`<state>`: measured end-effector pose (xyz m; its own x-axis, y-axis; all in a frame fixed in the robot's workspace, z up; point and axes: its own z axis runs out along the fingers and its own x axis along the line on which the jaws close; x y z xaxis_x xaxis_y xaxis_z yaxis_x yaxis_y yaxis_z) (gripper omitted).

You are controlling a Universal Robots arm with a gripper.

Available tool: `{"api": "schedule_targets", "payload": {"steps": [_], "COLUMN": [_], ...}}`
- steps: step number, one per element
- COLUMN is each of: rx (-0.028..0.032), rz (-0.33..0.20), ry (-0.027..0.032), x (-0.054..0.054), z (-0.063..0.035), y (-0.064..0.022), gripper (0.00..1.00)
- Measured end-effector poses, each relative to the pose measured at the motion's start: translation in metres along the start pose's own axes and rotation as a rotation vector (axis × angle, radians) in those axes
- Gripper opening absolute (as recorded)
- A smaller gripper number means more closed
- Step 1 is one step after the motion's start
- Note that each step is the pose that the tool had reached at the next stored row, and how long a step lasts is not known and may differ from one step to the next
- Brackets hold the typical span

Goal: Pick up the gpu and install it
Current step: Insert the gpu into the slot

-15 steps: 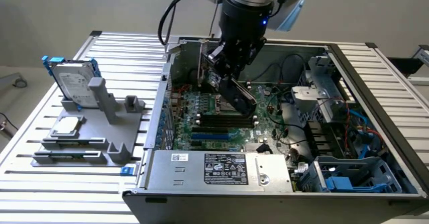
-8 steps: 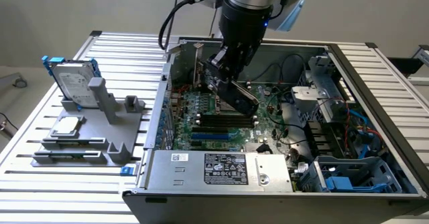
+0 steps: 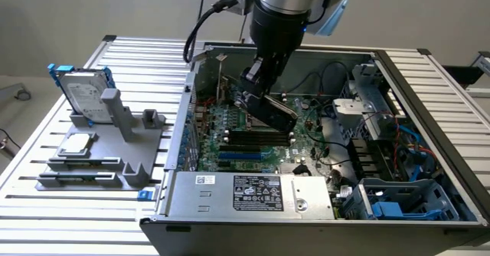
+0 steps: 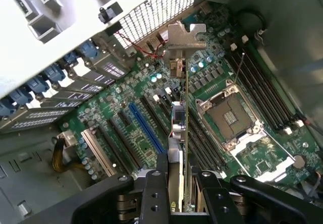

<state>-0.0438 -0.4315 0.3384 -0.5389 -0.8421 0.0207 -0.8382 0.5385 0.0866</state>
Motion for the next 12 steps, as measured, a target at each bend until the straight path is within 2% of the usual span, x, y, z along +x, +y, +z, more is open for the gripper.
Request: {"api": "schedule_targets", "payload": {"steps": [8, 10, 12], "rx": [0.0030, 0.0028, 0.0007], "rz": [-0.145, -0.182, -0.218], "ry": [0.0122, 0.0124, 0.0094], "x": [-0.0001, -0.0002, -0.0001], "z": [0.0061, 0.0081, 0.0095], "y": [-0.0005, -0.0007, -0.0007], "gripper": [0.26, 0.26, 0.26]}}
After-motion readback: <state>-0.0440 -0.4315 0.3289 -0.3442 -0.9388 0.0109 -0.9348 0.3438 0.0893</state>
